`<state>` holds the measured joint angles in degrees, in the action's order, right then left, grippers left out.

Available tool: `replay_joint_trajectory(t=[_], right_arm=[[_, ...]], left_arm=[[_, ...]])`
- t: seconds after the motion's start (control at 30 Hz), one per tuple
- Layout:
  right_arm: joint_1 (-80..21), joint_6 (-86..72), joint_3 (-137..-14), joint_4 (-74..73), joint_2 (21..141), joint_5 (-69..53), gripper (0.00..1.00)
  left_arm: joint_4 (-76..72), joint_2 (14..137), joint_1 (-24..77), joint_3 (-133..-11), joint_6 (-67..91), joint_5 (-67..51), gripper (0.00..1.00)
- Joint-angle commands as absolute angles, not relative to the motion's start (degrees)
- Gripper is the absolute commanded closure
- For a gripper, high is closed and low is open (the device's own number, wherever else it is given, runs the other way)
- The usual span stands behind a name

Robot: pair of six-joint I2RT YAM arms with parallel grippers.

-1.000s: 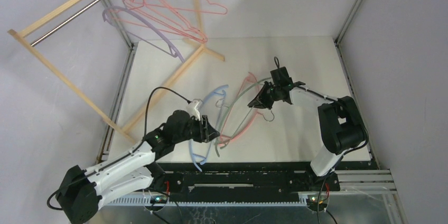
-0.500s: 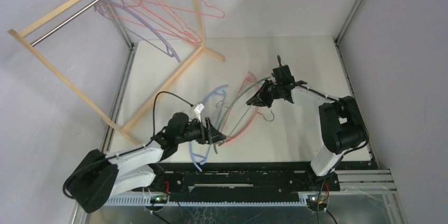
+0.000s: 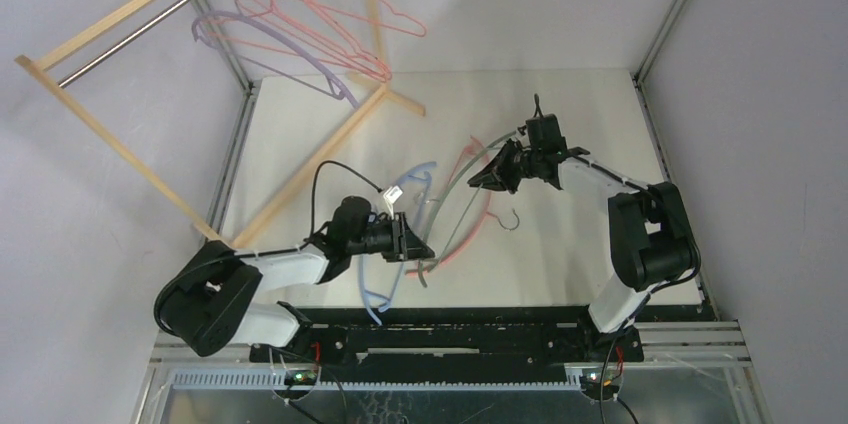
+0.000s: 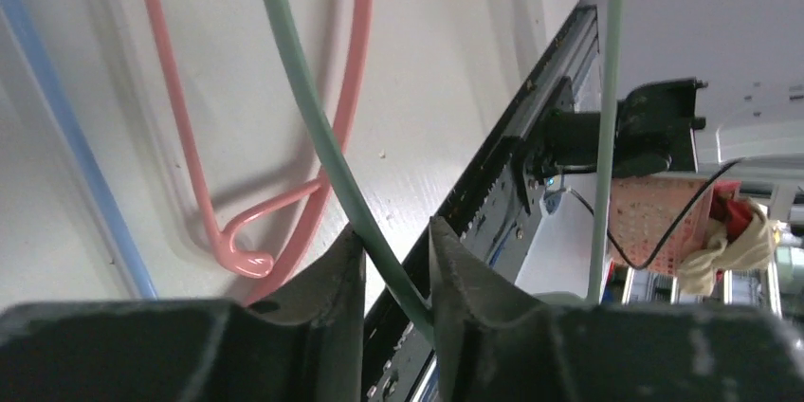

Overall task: Organize the hangers
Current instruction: Pick up the hanger at the center of the board.

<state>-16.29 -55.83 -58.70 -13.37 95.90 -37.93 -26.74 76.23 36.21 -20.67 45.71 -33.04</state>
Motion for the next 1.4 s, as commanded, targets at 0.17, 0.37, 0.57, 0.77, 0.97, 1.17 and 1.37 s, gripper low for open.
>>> replay_joint_trajectory(t=[0.17,0.37,0.57,0.77,0.97,1.17,1.37], right_arm=[[-17.2,-55.6,-62.6,-14.9,97.5,-40.9,0.88],[-17.7,-45.2,-66.2,-28.1,96.6,-35.7,0.78],[-17.6,-35.3,-66.4,-38.3,90.0,-26.7,0.11],[-17.2,-33.1,-66.5,-41.2,83.6,-22.7,0.00],[-16.1,-30.4,-66.4,-44.6,82.8,-20.8,0.00],[-15.0,-25.4,-65.9,-38.1,82.8,-39.7,0.00],[-15.3,-38.4,-65.9,-25.2,80.4,-52.7,0.00]], left_arm=[[-34.8,72.8,36.0,-27.8,45.5,-38.9,1.00],[-17.7,63.0,35.2,-32.4,39.3,-33.2,1.00],[8.7,53.5,35.2,-39.9,28.7,-20.6,1.00],[24.1,50.5,35.5,-45.1,25.1,-11.6,1.00],[40.9,49.4,35.7,-50.9,23.7,0.9,1.00],[43.2,47.6,35.7,-50.7,26.5,6.8,1.00],[37.6,49.2,35.7,-50.0,28.4,5.7,1.00]])
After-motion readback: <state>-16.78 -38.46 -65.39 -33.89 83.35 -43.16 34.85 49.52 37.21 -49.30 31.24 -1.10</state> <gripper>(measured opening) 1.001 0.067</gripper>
